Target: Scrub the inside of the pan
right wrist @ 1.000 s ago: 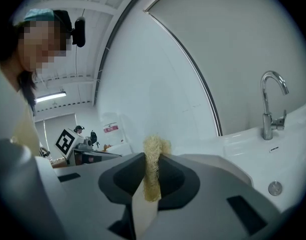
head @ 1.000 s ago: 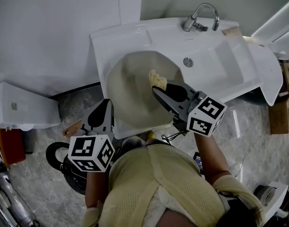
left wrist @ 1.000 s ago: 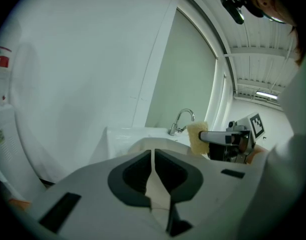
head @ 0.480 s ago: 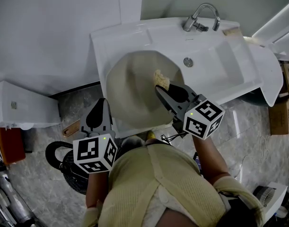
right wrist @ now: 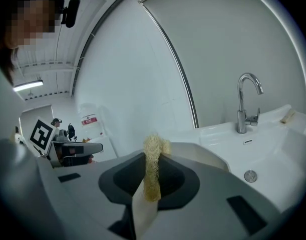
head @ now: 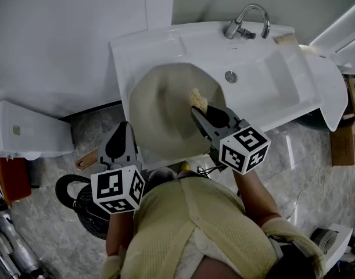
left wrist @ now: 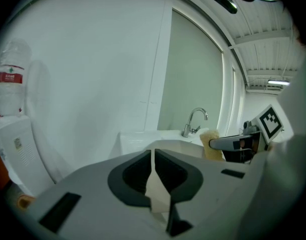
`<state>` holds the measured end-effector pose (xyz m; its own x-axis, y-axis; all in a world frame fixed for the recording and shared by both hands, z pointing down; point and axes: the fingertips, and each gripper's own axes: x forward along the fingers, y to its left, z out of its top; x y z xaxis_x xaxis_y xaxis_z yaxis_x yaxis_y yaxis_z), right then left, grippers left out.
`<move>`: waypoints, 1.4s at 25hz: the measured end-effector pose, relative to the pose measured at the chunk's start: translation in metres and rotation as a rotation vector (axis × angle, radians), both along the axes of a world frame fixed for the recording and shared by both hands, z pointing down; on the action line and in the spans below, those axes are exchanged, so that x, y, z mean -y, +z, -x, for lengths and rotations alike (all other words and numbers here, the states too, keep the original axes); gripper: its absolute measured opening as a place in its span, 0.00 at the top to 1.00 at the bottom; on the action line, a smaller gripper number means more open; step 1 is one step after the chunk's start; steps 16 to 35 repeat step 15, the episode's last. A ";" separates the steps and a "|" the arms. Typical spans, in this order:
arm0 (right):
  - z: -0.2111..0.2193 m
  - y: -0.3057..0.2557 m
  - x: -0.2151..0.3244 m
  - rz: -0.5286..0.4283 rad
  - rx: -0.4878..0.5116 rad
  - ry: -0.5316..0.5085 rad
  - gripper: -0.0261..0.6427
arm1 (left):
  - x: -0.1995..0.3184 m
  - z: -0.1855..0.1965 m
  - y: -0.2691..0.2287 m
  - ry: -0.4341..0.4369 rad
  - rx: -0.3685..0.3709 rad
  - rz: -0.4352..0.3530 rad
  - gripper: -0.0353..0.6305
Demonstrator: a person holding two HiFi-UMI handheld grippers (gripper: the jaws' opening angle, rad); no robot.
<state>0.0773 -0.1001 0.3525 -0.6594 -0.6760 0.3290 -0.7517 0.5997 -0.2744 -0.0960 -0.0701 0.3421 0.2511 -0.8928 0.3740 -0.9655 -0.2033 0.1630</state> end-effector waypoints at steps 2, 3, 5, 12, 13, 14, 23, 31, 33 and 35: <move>0.000 0.000 0.000 -0.005 -0.009 0.003 0.85 | 0.000 -0.001 0.000 0.004 0.007 0.000 0.83; 0.000 -0.001 0.001 -0.009 -0.014 0.004 0.85 | 0.000 -0.002 0.001 0.007 0.012 0.000 0.83; 0.000 -0.001 0.001 -0.014 -0.023 0.003 0.85 | 0.000 -0.002 0.002 0.014 0.022 0.002 0.83; -0.001 -0.003 0.004 -0.034 -0.057 -0.004 0.85 | 0.001 -0.009 0.004 0.059 0.046 0.023 0.83; -0.001 -0.003 0.004 -0.038 -0.063 -0.006 0.85 | 0.001 -0.009 0.005 0.061 0.052 0.025 0.83; -0.001 -0.004 0.004 -0.042 -0.069 -0.007 0.85 | 0.001 -0.010 0.005 0.063 0.056 0.027 0.83; -0.001 -0.004 0.004 -0.047 -0.075 -0.009 0.85 | 0.001 -0.010 0.006 0.066 0.060 0.029 0.83; -0.001 -0.004 0.004 -0.047 -0.075 -0.009 0.85 | 0.001 -0.010 0.006 0.066 0.060 0.029 0.83; -0.001 -0.004 0.004 -0.047 -0.075 -0.009 0.85 | 0.001 -0.010 0.006 0.066 0.060 0.029 0.83; -0.001 -0.004 0.004 -0.047 -0.075 -0.009 0.85 | 0.001 -0.010 0.006 0.066 0.060 0.029 0.83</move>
